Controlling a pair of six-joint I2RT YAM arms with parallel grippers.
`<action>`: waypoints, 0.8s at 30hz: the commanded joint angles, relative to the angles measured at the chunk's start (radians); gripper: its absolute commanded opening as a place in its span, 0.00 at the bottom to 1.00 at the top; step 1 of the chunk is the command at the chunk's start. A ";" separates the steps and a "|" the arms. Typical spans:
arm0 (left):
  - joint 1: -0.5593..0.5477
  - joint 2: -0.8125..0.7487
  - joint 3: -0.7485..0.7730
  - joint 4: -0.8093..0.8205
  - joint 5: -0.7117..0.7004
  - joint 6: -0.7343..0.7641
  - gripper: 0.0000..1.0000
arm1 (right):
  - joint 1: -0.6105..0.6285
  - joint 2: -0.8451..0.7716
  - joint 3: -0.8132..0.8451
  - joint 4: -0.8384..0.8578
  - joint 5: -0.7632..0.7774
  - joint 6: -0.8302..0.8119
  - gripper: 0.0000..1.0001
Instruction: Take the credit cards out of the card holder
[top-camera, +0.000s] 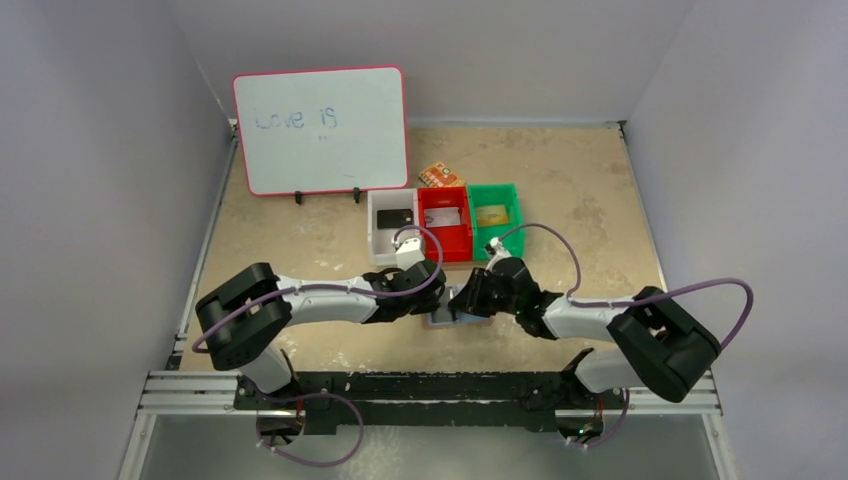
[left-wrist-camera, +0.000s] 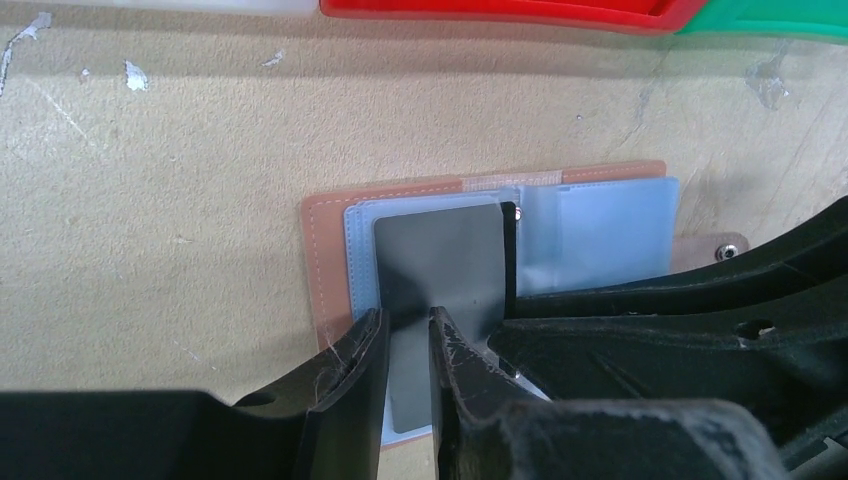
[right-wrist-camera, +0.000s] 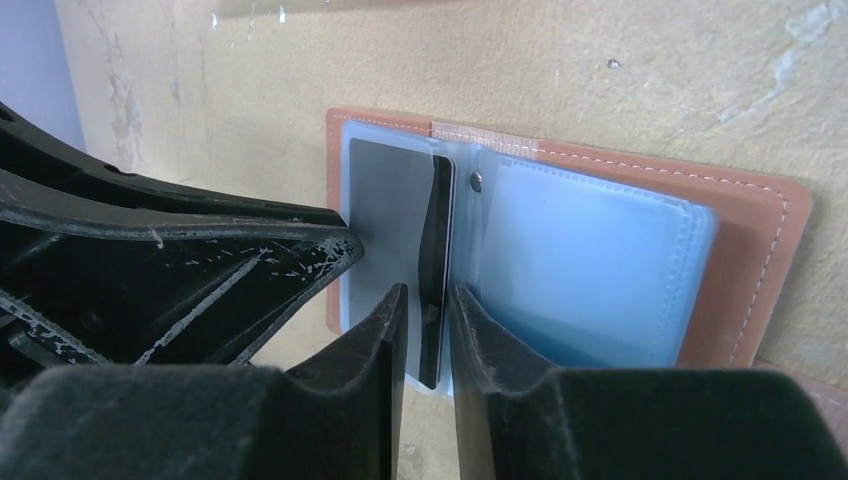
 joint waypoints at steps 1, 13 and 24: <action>-0.002 0.020 0.020 -0.017 0.010 0.020 0.20 | 0.003 -0.012 -0.026 0.057 -0.027 0.077 0.20; -0.016 -0.022 0.010 -0.022 -0.025 0.063 0.20 | -0.002 -0.084 -0.078 0.091 0.028 0.207 0.00; -0.019 -0.029 0.049 -0.084 -0.026 0.140 0.24 | -0.014 -0.111 -0.097 0.086 0.039 0.236 0.00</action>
